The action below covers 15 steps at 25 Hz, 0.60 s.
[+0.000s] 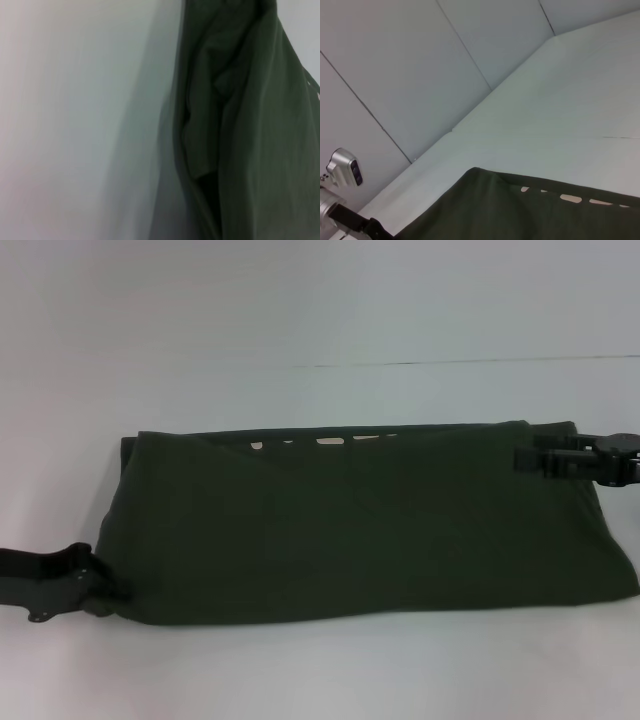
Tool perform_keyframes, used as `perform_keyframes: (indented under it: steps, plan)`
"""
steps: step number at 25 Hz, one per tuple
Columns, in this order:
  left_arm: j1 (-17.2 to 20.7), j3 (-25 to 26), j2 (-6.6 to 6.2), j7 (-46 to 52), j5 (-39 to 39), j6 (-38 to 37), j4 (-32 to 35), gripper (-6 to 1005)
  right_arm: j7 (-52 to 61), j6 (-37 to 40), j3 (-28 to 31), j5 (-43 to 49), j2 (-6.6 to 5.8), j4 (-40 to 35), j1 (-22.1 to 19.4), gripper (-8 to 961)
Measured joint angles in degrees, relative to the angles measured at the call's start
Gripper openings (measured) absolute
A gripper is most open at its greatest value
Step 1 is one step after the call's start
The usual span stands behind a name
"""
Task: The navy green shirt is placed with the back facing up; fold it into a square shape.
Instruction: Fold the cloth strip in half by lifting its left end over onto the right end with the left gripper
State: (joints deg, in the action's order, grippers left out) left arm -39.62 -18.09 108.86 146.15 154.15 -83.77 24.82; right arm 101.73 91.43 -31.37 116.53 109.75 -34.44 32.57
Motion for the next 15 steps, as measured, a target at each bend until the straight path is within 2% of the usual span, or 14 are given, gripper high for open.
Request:
perform_keyframes:
  steps: [11,15]
  plan:
    - [1.48,0.07,0.15,-0.81,-0.07,-0.67,3.26,32,-0.39,-0.35,0.15,0.03,0.27,0.20,-0.03,806]
    - [3.85,0.91,-1.37,-2.20,0.05,-1.78,8.75,32,-0.64,-1.16,0.25,0.04,0.29,0.20,-0.11,806]
